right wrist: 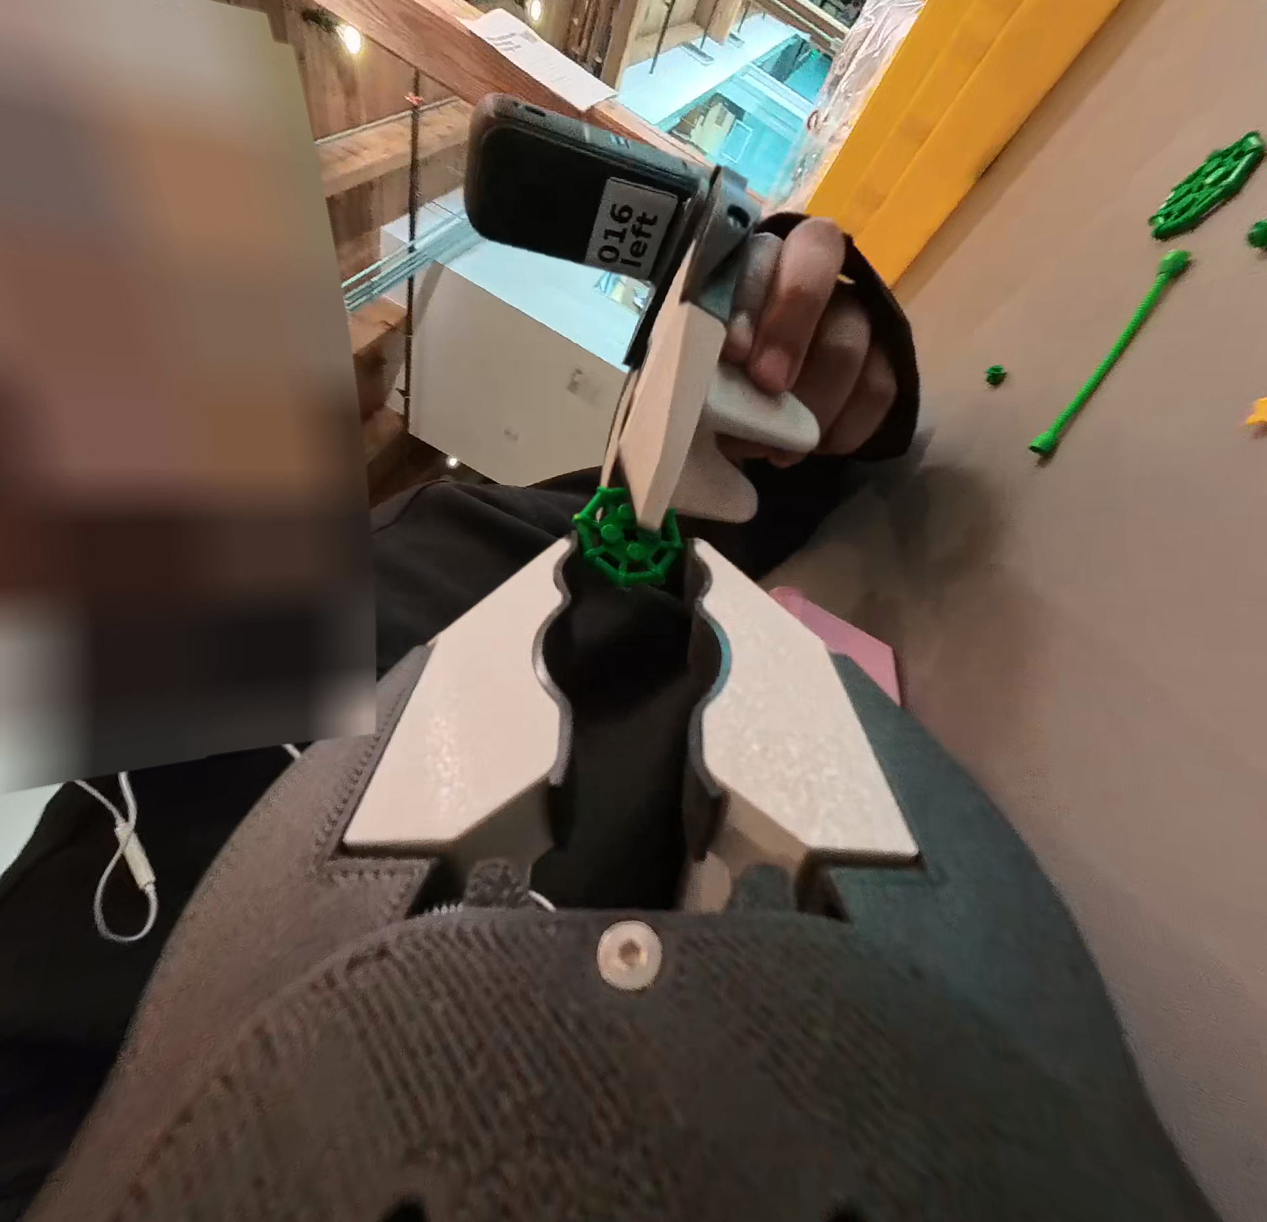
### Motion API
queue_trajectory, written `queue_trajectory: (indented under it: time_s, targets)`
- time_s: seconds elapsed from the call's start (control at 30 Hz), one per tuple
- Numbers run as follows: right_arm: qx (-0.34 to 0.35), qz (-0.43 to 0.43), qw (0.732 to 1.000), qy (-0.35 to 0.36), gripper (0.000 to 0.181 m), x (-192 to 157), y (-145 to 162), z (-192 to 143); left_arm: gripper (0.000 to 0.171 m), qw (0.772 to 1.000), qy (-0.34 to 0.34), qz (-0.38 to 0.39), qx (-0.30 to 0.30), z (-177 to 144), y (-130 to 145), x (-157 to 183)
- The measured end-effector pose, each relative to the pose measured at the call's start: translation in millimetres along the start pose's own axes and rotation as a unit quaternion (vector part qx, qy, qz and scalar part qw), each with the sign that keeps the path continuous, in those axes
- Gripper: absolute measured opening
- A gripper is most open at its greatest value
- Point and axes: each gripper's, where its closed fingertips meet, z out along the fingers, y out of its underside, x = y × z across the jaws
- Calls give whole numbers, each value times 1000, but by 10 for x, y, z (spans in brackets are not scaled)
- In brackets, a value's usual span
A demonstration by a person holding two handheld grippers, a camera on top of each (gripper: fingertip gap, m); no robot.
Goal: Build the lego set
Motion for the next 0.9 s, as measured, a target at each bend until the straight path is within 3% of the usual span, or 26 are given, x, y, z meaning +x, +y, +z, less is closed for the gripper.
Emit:
queue_trajectory:
  time_s: [0.13, 0.27, 0.33, 0.43, 0.5, 0.57, 0.7, 0.9]
  targets:
    - [12, -26, 1000, 3, 30, -5, -46, -12, 18, 1000, -4, 0, 2, -10, 2, -15]
    - [66, -160, 982, 80, 47, -28, -301, -136, 18, 999, -32, -3, 38, -89, -108, -107]
    - [71, -283, 943, 164, 57, -18, -398, -203, 18, 998, -34, -16, 60, -129, -166, -130]
    - [58, -477, 841, 247, 60, -146, -426, -174, 18, 995, -28, -39, 89, -160, -233, -141]
    - [40, -546, 792, 269, 52, -224, -364, -84, 18, 993, -21, -53, 104, -174, -272, -138]
    - [30, -576, 763, 291, 42, -237, -337, -29, 18, 991, -13, -64, 115, -183, -300, -129]
    - [16, -595, 743, 306, 31, -221, -302, 8, 18, 989, 0, -77, 122, -173, -313, -106]
    - [11, -598, 741, 305, 28, -219, -283, 12, 18, 989, 8, -86, 121, -164, -302, -99]
